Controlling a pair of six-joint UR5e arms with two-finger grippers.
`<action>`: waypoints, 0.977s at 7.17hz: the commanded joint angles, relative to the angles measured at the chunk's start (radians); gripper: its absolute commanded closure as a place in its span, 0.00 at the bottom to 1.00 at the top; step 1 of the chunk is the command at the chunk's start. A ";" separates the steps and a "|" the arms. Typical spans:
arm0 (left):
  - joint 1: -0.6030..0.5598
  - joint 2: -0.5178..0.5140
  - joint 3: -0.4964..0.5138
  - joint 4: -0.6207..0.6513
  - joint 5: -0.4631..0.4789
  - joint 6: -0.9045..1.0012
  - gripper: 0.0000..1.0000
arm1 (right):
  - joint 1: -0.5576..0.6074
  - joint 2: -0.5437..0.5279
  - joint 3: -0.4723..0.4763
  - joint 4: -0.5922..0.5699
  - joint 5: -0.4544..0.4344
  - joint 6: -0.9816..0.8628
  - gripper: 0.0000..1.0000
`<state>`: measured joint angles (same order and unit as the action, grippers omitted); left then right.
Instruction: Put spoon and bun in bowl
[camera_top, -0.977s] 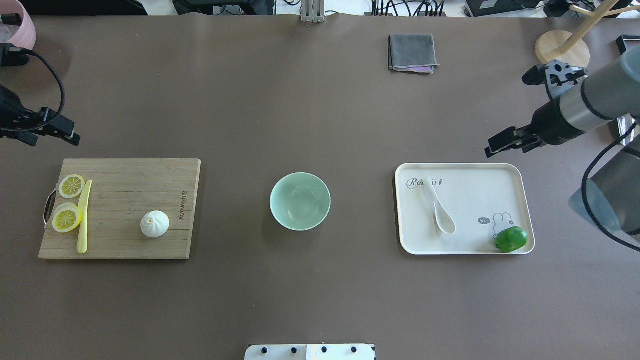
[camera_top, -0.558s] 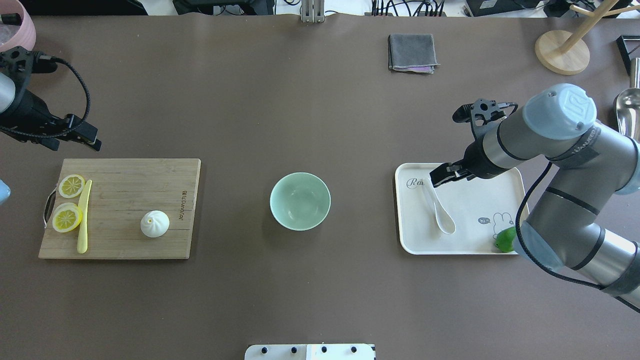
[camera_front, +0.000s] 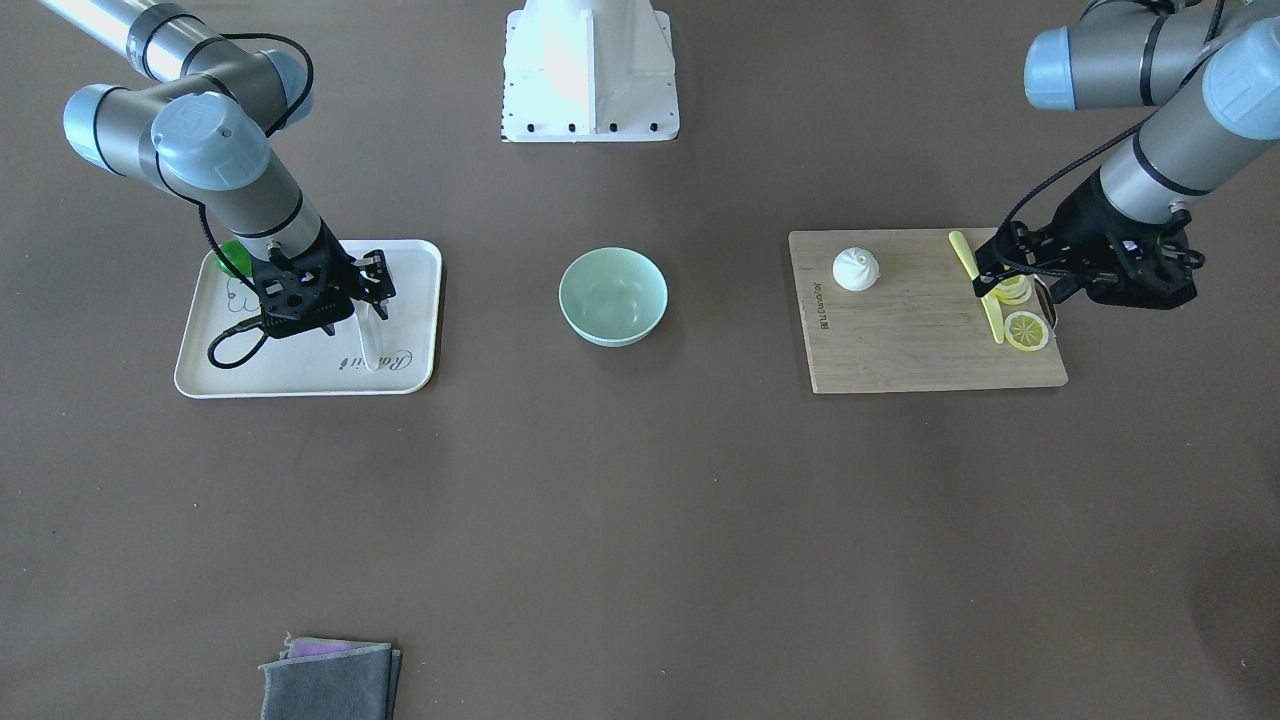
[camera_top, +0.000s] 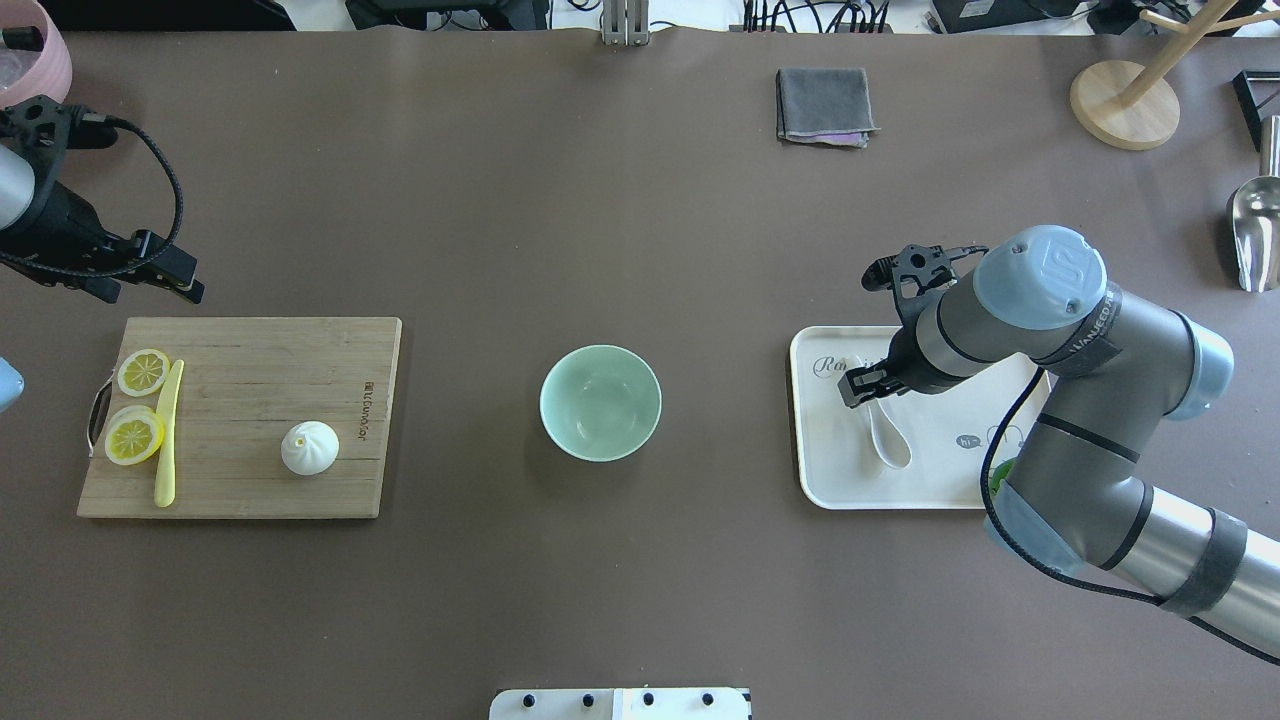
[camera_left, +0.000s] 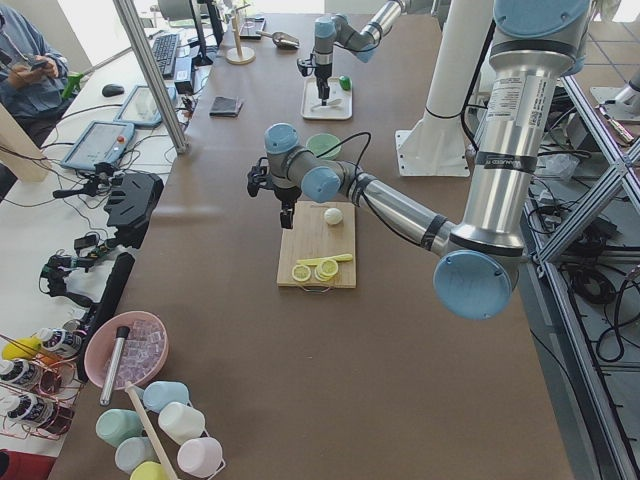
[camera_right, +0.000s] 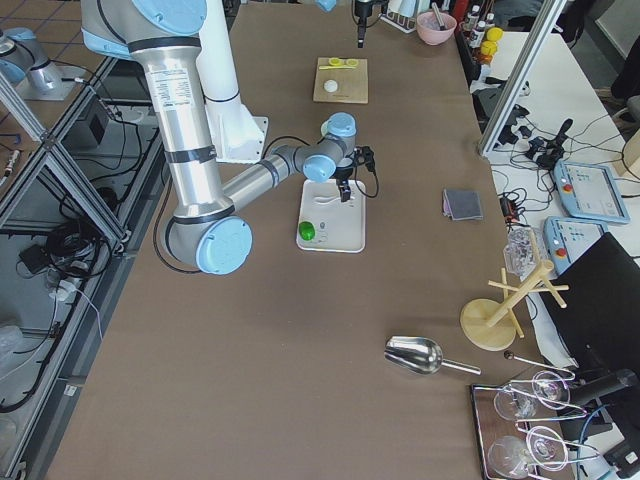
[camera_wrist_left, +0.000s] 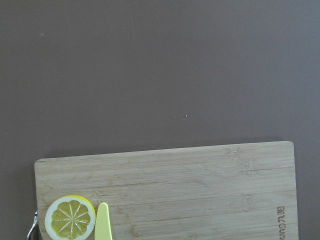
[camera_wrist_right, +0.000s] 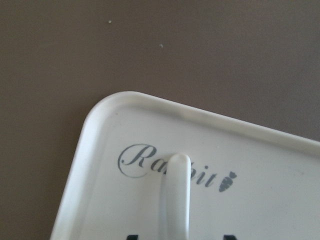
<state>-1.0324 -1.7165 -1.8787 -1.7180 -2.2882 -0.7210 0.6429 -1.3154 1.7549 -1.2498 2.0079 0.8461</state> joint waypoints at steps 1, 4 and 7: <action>0.000 0.001 0.001 0.000 -0.001 0.000 0.02 | -0.009 0.004 -0.012 0.000 -0.001 -0.005 0.67; 0.000 0.000 0.000 0.000 -0.001 -0.002 0.02 | -0.008 0.005 -0.026 0.000 0.000 -0.009 0.88; 0.000 -0.002 -0.005 0.000 -0.001 -0.003 0.02 | 0.000 0.021 -0.018 0.000 0.000 0.023 1.00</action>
<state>-1.0323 -1.7175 -1.8805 -1.7181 -2.2887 -0.7228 0.6369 -1.3050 1.7321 -1.2502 2.0083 0.8498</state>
